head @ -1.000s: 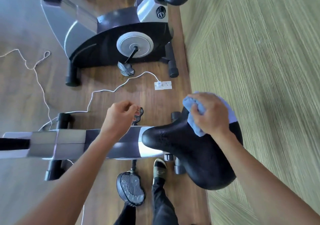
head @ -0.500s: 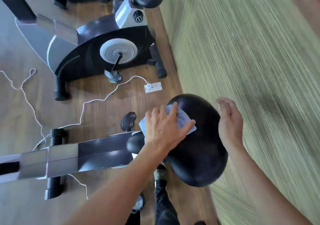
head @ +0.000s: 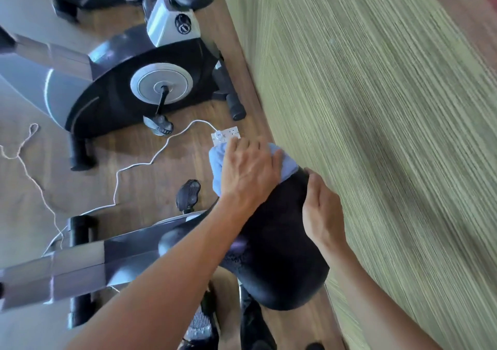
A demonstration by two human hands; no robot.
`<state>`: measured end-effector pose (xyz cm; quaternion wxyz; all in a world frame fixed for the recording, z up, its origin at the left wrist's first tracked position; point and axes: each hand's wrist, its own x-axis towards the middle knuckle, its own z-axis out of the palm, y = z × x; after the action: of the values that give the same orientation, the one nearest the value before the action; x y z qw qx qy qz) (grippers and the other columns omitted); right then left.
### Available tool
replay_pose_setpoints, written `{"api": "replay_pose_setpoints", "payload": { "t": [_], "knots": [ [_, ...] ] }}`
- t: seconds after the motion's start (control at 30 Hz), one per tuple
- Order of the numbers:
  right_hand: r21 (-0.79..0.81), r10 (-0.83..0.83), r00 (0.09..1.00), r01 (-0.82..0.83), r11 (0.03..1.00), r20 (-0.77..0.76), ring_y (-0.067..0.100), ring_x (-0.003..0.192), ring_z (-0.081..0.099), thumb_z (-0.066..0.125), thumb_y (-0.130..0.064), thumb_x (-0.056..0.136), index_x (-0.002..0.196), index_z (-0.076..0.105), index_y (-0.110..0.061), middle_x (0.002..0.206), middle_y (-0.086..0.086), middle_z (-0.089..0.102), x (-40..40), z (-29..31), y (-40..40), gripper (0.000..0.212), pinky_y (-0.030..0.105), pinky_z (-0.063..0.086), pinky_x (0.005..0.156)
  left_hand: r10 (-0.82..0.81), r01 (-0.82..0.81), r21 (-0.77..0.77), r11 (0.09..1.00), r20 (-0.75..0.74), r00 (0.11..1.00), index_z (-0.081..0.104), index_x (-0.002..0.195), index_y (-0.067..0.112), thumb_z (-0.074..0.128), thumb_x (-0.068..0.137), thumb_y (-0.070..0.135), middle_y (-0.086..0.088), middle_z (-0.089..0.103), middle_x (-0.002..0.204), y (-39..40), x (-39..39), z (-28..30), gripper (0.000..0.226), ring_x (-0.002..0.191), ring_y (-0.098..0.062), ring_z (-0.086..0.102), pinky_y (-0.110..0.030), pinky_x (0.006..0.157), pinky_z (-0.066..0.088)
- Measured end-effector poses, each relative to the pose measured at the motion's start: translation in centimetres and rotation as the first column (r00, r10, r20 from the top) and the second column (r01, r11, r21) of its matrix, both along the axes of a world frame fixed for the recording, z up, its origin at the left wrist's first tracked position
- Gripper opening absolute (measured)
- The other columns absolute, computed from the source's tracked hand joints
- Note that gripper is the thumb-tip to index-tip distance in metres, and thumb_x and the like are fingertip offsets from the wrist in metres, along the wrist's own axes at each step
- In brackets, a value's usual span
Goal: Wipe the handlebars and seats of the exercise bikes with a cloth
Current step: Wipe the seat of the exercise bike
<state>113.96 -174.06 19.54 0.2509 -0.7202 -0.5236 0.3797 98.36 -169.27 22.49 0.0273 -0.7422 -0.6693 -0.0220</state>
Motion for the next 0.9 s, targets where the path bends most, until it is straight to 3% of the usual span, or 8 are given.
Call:
{"api": "replay_pose_setpoints", "payload": {
  "t": [0.1,0.17,0.27,0.4,0.47,0.53,0.63,0.9],
  "knots": [
    [0.010,-0.045,0.999,0.045,0.999,-0.001,0.024,0.128,0.059,0.018,-0.037,0.109,0.139,0.058,-0.013,0.134,0.007,0.067,-0.5,0.1,0.0,0.055,0.034,0.045,0.108,-0.071,0.070,0.066,0.995,0.019,0.997,0.061,0.136,0.000,0.038,0.108,0.035,-0.015,0.065,0.135,-5.1,-0.2,-1.3,0.051,0.124,-0.031,0.061,-0.047,0.110,0.040],
    [0.029,-0.158,0.984,0.161,0.987,-0.083,0.015,0.126,0.060,0.020,-0.038,0.108,0.137,0.060,-0.015,0.131,0.003,0.069,-0.5,0.3,-0.2,0.054,0.026,0.044,0.106,-0.116,0.115,0.085,0.990,0.018,0.993,0.056,0.142,-0.001,0.038,0.107,0.036,-0.017,0.059,0.144,-5.2,-0.3,-1.4,0.054,0.132,-0.031,0.056,-0.047,0.114,0.036],
    [0.074,-0.222,0.964,0.234,0.969,-0.144,0.011,0.118,0.064,0.021,-0.043,0.105,0.134,0.060,-0.014,0.122,0.000,0.072,-0.4,0.1,-0.3,0.057,0.024,0.048,0.100,-0.133,0.134,0.044,0.990,-0.008,0.991,0.065,0.130,0.002,0.035,0.107,0.038,-0.014,0.068,0.130,-2.2,0.6,-1.0,0.053,0.120,-0.031,0.061,-0.044,0.109,0.038],
    [0.096,-0.253,0.956,0.269,0.958,-0.149,0.006,0.110,0.062,0.016,-0.057,0.099,0.133,0.057,-0.014,0.116,-0.007,0.069,-0.5,0.2,-0.3,0.069,0.020,0.047,0.095,-0.181,0.181,-0.035,0.983,0.008,0.983,0.067,0.073,0.016,0.037,0.103,0.038,-0.005,0.071,0.078,1.8,2.8,-0.4,0.047,0.079,-0.025,0.058,-0.040,0.089,0.041],
    [0.106,-0.247,0.962,0.259,0.960,-0.118,0.012,0.112,0.064,0.016,-0.056,0.100,0.132,0.057,-0.016,0.121,-0.004,0.069,-0.4,0.4,-0.4,0.066,0.029,0.050,0.096,-0.249,0.249,-0.003,0.968,0.056,0.967,0.070,0.082,0.015,0.041,0.102,0.040,-0.005,0.073,0.088,1.1,2.6,-0.9,0.043,0.086,-0.025,0.059,-0.041,0.093,0.042],
    [0.117,-0.241,0.967,0.249,0.962,-0.079,0.017,0.110,0.064,0.018,-0.051,0.101,0.124,0.059,-0.018,0.117,-0.006,0.070,-0.2,0.5,-0.5,0.057,0.035,0.050,0.093,-0.258,0.250,0.069,0.966,0.142,0.956,0.072,0.118,0.011,0.046,0.103,0.043,-0.006,0.072,0.121,-1.8,1.2,-1.4,0.044,0.110,-0.027,0.061,-0.043,0.103,0.041],
    [0.097,-0.216,0.976,0.219,0.971,-0.036,0.020,0.099,0.063,0.017,-0.048,0.100,0.111,0.062,-0.021,0.102,-0.012,0.066,-0.3,0.8,-0.5,0.054,0.038,0.048,0.086,-0.018,0.012,0.050,0.999,0.127,0.992,0.054,0.147,0.011,0.041,0.105,0.048,-0.008,0.055,0.150,-6.3,-1.4,-1.6,0.058,0.133,-0.028,0.054,-0.045,0.111,0.039],
    [0.100,-0.190,0.982,0.189,0.977,-0.002,0.019,0.088,0.062,0.018,-0.041,0.103,0.110,0.062,-0.023,0.094,-0.008,0.068,-0.5,0.7,-0.6,0.048,0.038,0.047,0.079,0.132,-0.132,-0.077,0.988,0.001,0.991,0.052,0.143,-0.002,0.025,0.106,0.041,-0.019,0.062,0.136,-1.5,0.0,-1.5,0.063,0.117,-0.033,0.060,-0.045,0.100,0.042]
  ]
}}
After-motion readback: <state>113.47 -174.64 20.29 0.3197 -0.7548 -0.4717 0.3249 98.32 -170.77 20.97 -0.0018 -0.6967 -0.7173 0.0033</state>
